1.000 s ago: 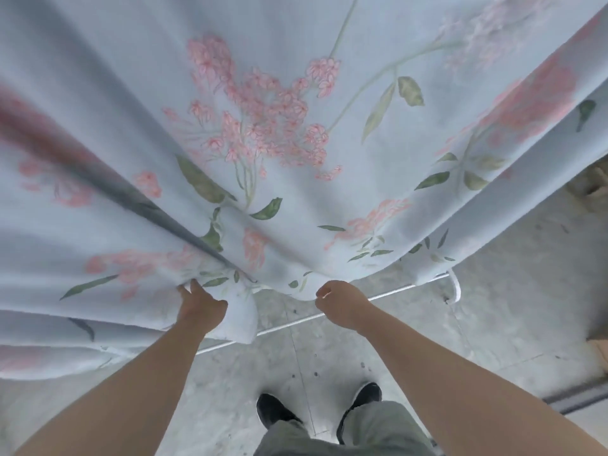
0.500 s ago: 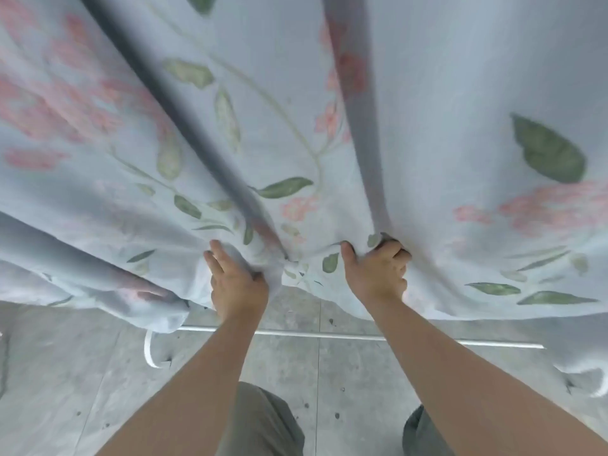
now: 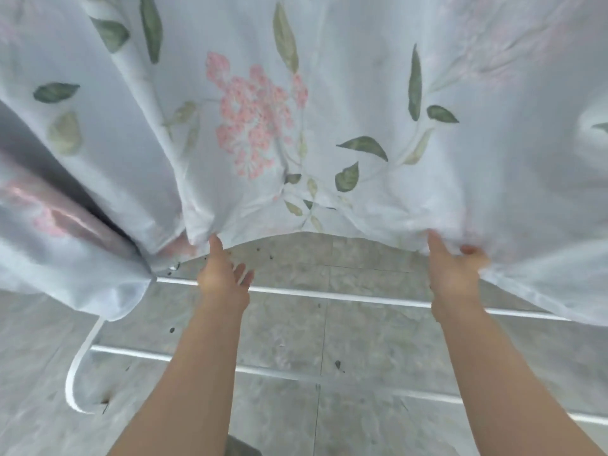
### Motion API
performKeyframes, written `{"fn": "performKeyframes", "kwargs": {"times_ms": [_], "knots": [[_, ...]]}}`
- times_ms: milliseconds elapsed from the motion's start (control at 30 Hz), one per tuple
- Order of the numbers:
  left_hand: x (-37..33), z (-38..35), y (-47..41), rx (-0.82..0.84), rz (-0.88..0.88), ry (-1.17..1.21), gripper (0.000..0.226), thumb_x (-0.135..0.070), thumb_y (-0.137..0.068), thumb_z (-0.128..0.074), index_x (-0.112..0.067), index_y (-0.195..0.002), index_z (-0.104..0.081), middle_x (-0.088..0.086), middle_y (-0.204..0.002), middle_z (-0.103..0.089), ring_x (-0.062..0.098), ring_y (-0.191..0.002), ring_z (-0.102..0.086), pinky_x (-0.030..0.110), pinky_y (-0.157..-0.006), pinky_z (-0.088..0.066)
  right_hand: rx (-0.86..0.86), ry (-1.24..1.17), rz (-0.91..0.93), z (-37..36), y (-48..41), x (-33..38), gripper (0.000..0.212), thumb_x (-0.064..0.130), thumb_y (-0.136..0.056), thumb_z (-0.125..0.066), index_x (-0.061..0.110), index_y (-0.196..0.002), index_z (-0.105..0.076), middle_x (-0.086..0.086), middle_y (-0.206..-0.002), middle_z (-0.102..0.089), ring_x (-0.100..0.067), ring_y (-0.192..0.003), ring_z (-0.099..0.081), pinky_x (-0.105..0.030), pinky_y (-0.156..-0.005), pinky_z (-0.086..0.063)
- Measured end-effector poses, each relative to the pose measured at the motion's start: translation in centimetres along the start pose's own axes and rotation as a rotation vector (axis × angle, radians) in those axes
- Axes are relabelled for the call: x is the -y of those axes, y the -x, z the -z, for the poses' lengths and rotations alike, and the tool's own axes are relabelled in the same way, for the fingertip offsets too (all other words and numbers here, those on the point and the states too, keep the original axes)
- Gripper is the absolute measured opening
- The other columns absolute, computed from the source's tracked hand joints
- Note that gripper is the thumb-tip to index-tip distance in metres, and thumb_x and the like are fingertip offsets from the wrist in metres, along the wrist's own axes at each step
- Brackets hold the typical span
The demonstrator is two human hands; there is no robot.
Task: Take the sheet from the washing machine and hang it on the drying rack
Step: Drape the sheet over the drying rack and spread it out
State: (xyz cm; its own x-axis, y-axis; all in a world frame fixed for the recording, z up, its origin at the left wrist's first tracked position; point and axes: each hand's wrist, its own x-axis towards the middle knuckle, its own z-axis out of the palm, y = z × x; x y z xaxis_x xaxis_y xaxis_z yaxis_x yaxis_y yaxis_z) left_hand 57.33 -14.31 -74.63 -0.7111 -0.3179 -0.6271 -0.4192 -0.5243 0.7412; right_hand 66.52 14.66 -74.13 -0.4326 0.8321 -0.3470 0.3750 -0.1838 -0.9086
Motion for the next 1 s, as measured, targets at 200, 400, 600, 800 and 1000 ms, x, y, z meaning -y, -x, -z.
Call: {"fn": "performKeyframes", "kwargs": {"times_ms": [200, 400, 600, 800, 1000], "knots": [[-2.2, -1.1, 0.2, 0.279, -0.109, 0.149, 0.04, -0.038, -0.092, -0.071, -0.023, -0.126, -0.058, -0.001, -0.131, -0.058, 0.018, -0.119, -0.061, 0.041, -0.105, -0.048, 0.261, -0.552, -0.328, 1.4, 0.1, -3.1, 0.064, 0.042, -0.098, -0.062, 0.023, -0.153, -0.036, -0.007, -0.15, -0.044, -0.03, -0.122, -0.06, -0.046, -0.101, -0.05], [-2.2, -0.6, -2.2, 0.091, -0.233, 0.133, 0.031, -0.028, -0.097, -0.065, -0.025, -0.127, -0.057, -0.002, -0.123, -0.067, 0.015, -0.096, -0.074, 0.031, -0.077, -0.055, 0.161, -0.6, -0.217, 1.6, -1.6, -3.0, 0.027, 0.023, -0.101, -0.06, 0.018, -0.128, -0.059, 0.005, -0.115, -0.065, -0.016, -0.101, -0.068, -0.03, -0.083, -0.05], [-1.6, -0.2, -3.9, 0.092, -0.238, 0.078, 0.025, -0.032, -0.098, -0.064, -0.027, -0.122, -0.059, -0.008, -0.117, -0.068, 0.017, -0.104, -0.07, 0.036, -0.083, -0.054, 0.172, -0.716, -0.295, 2.3, -4.4, -2.7, 0.01, 0.017, -0.095, -0.061, 0.025, -0.09, -0.064, 0.007, -0.087, -0.065, -0.016, -0.087, -0.062, -0.028, -0.084, -0.051], [-0.6, 0.4, -5.2, 0.049, -0.171, 0.03, 0.04, -0.039, -0.097, -0.063, -0.021, -0.133, -0.055, -0.002, -0.127, -0.056, 0.022, -0.112, -0.062, 0.051, -0.099, -0.051, 0.223, -0.843, -0.307, 2.8, -5.1, -2.1, 0.032, 0.02, -0.098, -0.057, 0.023, -0.129, -0.064, 0.004, -0.124, -0.067, -0.016, -0.113, -0.064, -0.038, -0.102, -0.049], [0.0, 0.1, -5.4, 0.007, -0.141, 0.059, 0.034, -0.032, -0.101, -0.058, -0.021, -0.132, -0.049, 0.002, -0.124, -0.051, 0.029, -0.117, -0.06, 0.058, -0.1, -0.048, 0.246, -0.92, -0.32, 3.3, -6.0, -2.1, 0.035, 0.023, -0.106, -0.045, 0.025, -0.138, -0.058, 0.007, -0.123, -0.071, -0.012, -0.112, -0.068, -0.038, -0.11, -0.044]]}}
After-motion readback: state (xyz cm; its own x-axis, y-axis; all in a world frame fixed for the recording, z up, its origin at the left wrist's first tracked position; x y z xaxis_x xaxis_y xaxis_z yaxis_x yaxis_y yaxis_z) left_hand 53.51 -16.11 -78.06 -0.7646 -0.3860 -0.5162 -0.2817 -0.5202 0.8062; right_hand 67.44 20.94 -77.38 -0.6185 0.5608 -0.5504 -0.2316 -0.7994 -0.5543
